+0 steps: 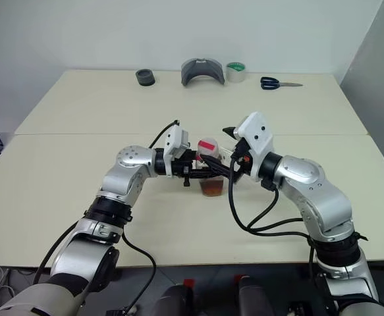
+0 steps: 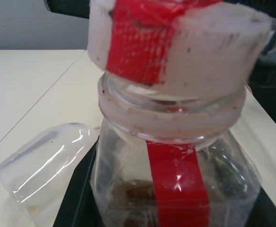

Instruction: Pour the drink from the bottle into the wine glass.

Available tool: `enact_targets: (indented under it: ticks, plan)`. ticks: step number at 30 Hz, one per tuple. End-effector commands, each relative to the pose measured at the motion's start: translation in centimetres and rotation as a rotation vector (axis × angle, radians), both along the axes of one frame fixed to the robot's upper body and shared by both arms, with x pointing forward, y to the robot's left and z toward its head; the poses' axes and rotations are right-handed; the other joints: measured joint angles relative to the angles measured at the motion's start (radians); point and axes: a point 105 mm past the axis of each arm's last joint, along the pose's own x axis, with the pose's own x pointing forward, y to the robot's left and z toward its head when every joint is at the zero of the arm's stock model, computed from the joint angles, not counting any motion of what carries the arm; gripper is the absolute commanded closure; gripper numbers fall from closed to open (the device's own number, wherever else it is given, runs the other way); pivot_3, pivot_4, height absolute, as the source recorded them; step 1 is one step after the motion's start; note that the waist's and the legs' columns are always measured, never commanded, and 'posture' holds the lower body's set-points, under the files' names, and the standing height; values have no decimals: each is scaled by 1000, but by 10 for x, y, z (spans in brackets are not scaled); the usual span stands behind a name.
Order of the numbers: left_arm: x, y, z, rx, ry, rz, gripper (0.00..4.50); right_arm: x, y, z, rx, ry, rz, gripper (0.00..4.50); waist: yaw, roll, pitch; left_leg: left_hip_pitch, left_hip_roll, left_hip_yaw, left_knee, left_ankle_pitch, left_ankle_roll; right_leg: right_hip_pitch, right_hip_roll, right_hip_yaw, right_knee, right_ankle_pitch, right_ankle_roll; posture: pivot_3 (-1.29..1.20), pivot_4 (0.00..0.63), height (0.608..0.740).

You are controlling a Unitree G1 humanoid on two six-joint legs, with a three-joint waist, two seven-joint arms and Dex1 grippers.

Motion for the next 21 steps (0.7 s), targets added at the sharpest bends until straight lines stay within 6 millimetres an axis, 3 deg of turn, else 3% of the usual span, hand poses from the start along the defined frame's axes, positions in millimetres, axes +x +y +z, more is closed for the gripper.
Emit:
enact_targets:
  ticks: [1,21]
  plan:
    - [-3,-2,16,-29,-62,-25,2791,-3,-7,13,15,-54,-22,0,0,0,0,0,0,0,0,0,0,0,0,0,0,0,0,0,150,740]
    - [-3,-3,17,-30,-60,-27,2791,-7,-9,12,14,-39,-11,0,0,0,0,0,0,0,0,0,0,0,0,0,0,0,0,0,150,740]
